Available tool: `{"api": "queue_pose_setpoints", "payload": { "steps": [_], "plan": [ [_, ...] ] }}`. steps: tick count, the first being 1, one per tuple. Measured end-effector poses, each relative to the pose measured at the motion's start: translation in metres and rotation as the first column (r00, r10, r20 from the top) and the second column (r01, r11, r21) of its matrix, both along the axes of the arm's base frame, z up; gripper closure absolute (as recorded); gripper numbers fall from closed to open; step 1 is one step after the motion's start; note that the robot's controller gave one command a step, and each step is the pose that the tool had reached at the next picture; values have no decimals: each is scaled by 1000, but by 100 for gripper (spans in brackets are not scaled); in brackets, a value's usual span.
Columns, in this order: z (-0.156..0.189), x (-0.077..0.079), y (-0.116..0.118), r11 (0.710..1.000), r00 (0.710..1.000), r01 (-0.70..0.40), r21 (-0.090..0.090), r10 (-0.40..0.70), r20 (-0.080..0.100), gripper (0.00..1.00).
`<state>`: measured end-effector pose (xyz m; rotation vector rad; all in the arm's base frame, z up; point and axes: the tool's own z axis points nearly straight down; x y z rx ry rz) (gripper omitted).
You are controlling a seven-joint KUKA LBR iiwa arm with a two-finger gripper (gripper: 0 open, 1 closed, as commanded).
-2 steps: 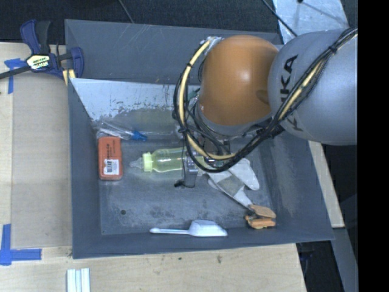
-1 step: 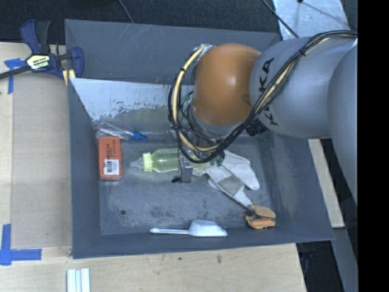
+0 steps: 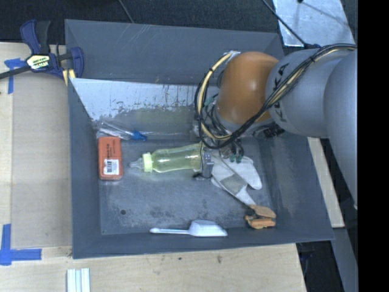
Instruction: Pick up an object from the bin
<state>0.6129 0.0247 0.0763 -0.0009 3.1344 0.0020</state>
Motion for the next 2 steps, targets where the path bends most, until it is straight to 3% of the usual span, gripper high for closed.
{"api": "queue_pose_setpoints", "payload": {
  "steps": [1,2],
  "plan": [
    [-12,3,-7,1000,1000,-24,-1,24,-3,0],
    [-5,-19,43,990,990,-142,1,142,-5,0]
  ]
}}
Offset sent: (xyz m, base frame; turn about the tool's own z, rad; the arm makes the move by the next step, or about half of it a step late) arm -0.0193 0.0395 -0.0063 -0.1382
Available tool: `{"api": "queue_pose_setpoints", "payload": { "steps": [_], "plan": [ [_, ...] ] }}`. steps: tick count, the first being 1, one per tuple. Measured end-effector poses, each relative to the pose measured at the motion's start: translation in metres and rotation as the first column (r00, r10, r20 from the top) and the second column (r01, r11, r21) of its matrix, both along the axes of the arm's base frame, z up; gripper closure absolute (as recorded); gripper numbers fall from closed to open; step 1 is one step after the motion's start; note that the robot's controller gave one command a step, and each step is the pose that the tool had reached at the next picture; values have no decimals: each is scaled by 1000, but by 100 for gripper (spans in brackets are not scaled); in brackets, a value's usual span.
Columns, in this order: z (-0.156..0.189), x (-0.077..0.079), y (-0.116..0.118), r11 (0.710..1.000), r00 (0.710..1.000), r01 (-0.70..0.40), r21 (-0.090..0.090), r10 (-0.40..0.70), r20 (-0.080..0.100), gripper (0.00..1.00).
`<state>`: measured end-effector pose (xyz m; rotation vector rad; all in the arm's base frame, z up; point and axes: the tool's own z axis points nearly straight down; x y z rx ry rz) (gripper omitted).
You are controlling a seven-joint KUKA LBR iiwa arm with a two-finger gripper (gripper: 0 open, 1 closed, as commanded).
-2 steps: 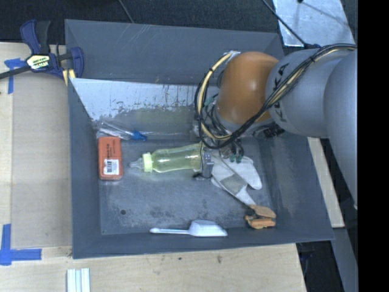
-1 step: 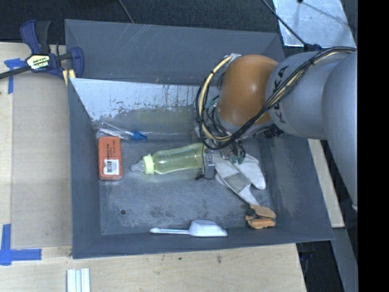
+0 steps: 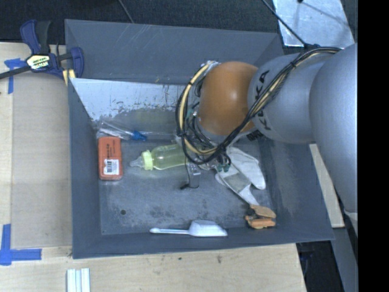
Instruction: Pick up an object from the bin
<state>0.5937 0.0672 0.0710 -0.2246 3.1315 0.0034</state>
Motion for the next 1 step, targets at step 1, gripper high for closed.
{"api": "queue_pose_setpoints", "payload": {
  "steps": [1],
  "plan": [
    [-4,25,-49,993,993,118,2,-118,12,100]
  ]
}}
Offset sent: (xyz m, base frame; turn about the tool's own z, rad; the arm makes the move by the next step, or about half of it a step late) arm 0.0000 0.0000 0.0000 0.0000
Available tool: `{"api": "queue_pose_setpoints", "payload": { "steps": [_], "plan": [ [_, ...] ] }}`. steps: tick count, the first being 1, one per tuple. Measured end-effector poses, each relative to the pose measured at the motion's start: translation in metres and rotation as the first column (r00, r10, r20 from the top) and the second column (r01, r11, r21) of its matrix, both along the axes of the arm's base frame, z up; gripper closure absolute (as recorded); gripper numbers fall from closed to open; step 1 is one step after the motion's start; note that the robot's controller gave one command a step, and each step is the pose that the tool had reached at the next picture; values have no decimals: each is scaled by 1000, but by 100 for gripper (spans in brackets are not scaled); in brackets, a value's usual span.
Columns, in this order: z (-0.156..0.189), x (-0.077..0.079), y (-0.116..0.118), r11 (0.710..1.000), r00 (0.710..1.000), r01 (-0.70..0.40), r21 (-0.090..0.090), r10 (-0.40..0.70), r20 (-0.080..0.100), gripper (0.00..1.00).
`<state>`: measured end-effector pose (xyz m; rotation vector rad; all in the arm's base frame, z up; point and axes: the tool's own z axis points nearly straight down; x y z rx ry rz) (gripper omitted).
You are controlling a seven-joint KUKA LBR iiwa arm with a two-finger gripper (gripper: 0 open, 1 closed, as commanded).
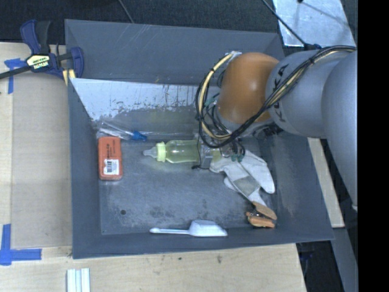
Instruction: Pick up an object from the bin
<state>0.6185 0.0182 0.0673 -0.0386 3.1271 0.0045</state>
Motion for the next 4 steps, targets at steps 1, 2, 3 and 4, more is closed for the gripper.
{"api": "queue_pose_setpoints", "payload": {
  "steps": [1,2,3,4],
  "plan": [
    [0,0,0,1000,1000,0,0,0,0,100],
    [3,-2,0,1000,1000,0,-1,0,-6,100],
    [15,-2,-1,1000,1000,0,-2,0,-10,100],
    [24,-1,-1,1000,1000,0,-2,0,-8,100]
  ]
}}
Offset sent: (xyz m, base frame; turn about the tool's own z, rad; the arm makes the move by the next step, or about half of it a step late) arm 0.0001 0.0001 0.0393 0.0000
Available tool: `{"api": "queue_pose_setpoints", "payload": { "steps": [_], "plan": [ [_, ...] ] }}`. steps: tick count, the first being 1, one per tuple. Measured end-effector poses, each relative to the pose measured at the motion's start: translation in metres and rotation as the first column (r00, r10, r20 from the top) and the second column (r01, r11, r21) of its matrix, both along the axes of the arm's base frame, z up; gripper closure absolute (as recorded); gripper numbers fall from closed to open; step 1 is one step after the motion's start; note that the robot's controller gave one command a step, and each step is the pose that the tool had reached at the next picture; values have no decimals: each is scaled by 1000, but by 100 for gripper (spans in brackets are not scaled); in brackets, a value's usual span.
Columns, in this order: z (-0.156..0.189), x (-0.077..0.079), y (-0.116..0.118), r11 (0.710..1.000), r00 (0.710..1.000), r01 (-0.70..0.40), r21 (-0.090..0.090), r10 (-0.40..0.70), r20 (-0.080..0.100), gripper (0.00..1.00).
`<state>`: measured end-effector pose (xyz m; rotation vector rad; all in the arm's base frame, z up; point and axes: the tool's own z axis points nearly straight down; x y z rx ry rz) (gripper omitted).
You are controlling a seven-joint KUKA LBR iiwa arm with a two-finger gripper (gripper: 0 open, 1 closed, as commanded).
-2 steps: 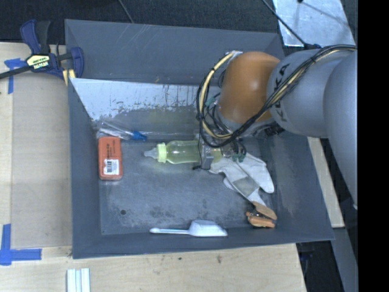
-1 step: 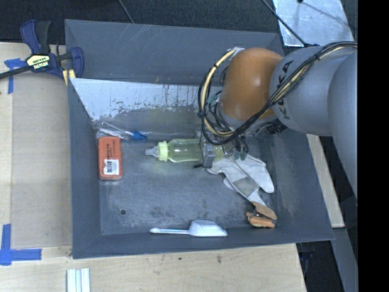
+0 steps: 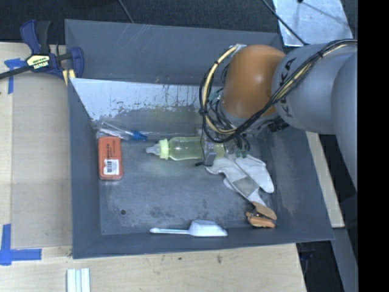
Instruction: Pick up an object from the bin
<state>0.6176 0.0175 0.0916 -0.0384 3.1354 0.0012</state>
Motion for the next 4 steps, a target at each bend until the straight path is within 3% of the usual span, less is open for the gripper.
{"api": "queue_pose_setpoints", "payload": {
  "steps": [2,4],
  "plan": [
    [36,-2,0,1000,1000,0,-1,0,-10,100],
    [67,0,0,1000,1000,1,-1,-1,3,100]
  ]
}}
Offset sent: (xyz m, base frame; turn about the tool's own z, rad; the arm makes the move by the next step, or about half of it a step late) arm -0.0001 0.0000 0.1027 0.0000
